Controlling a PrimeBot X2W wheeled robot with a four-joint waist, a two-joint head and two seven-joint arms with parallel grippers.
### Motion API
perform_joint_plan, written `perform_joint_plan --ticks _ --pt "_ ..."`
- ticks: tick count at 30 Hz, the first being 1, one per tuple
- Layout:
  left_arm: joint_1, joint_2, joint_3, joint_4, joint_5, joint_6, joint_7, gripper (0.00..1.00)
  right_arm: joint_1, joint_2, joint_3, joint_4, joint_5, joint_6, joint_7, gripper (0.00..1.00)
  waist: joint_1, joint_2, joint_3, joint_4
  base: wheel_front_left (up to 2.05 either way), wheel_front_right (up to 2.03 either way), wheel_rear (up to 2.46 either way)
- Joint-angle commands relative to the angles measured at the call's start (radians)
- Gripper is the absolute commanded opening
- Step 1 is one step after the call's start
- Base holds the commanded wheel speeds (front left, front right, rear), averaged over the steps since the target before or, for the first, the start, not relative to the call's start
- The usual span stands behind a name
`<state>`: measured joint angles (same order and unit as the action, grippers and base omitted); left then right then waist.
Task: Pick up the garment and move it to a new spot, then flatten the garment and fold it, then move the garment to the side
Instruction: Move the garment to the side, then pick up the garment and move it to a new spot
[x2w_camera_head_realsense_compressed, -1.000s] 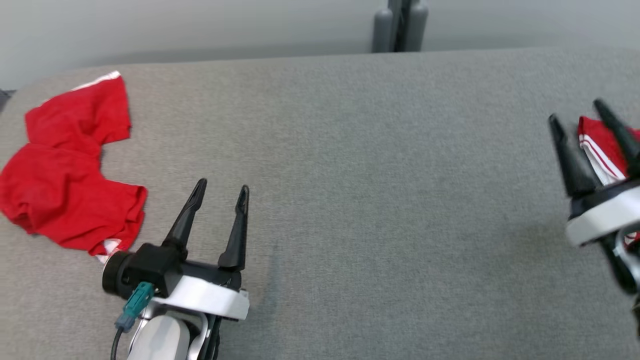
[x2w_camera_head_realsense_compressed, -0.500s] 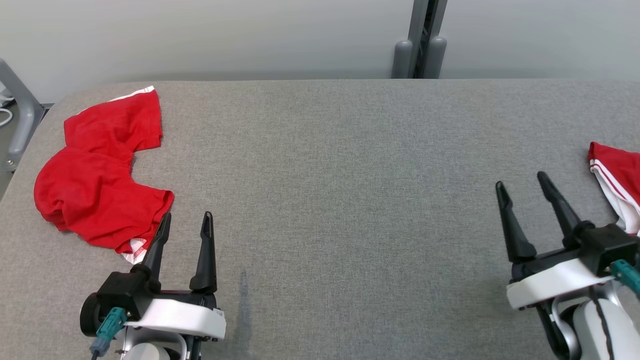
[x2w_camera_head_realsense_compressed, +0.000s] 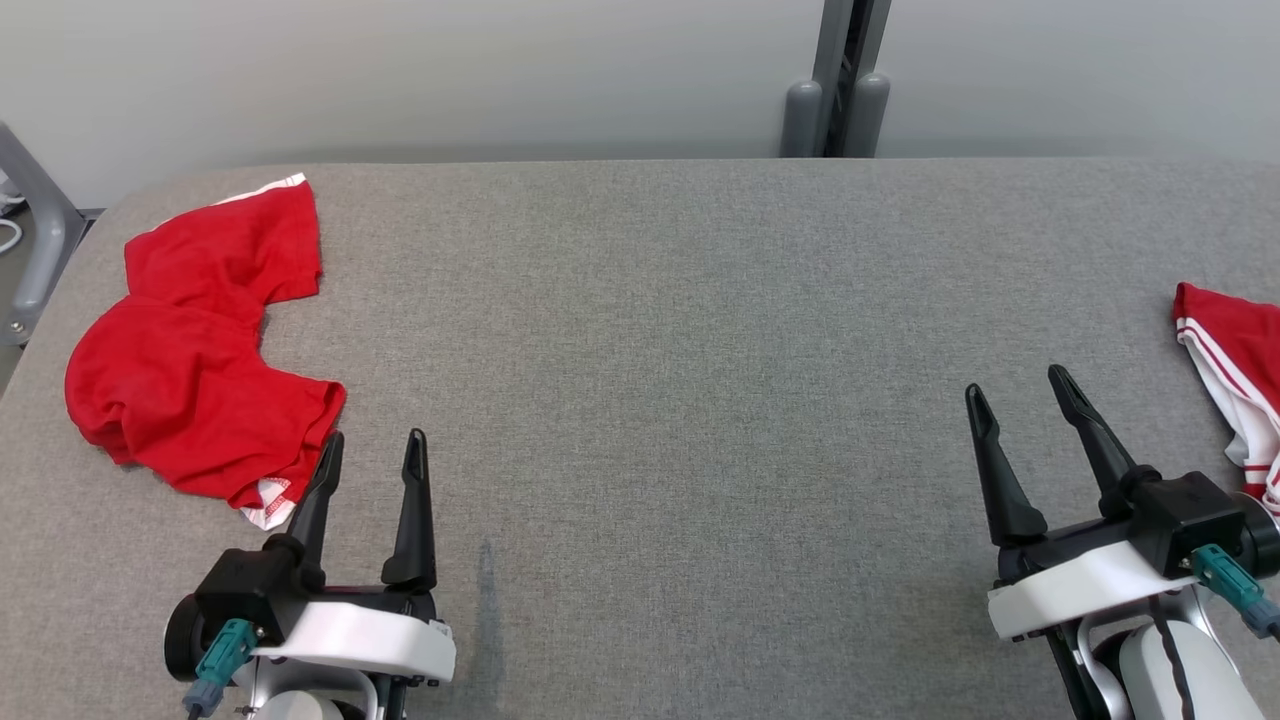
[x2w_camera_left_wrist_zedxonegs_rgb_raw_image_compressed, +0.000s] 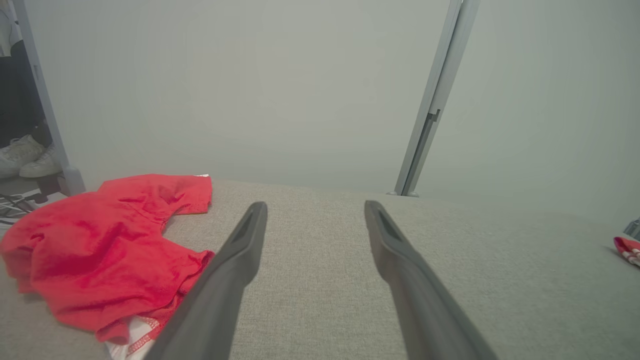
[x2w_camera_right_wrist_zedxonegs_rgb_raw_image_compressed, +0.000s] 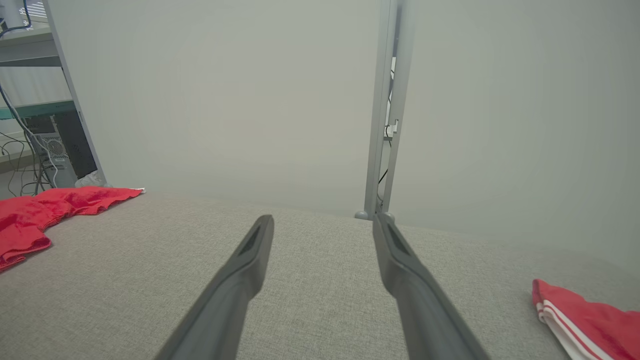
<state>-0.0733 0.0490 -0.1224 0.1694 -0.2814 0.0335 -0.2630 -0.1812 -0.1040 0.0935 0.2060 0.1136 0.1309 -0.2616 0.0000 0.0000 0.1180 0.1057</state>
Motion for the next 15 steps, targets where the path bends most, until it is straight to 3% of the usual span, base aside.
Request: perform_joint_plan --ticks 1,15 --pt "-0.005 0.004 0.003 -0.001 0.005 0.004 0.001 1.00 0.005 -0.002 -0.005 -0.006 -0.001 0.000 -0.007 1.00 0.0000 0.0000 0.000 0.000 0.00 0.00 0.00" --pt "-0.008 0.004 -0.010 -0.003 -0.003 0.004 0.001 1.00 0.002 -0.009 -0.001 0.005 0.011 0.000 -0.007 1.00 0.0000 0.0000 0.005 -0.001 0.00 0.00 0.00"
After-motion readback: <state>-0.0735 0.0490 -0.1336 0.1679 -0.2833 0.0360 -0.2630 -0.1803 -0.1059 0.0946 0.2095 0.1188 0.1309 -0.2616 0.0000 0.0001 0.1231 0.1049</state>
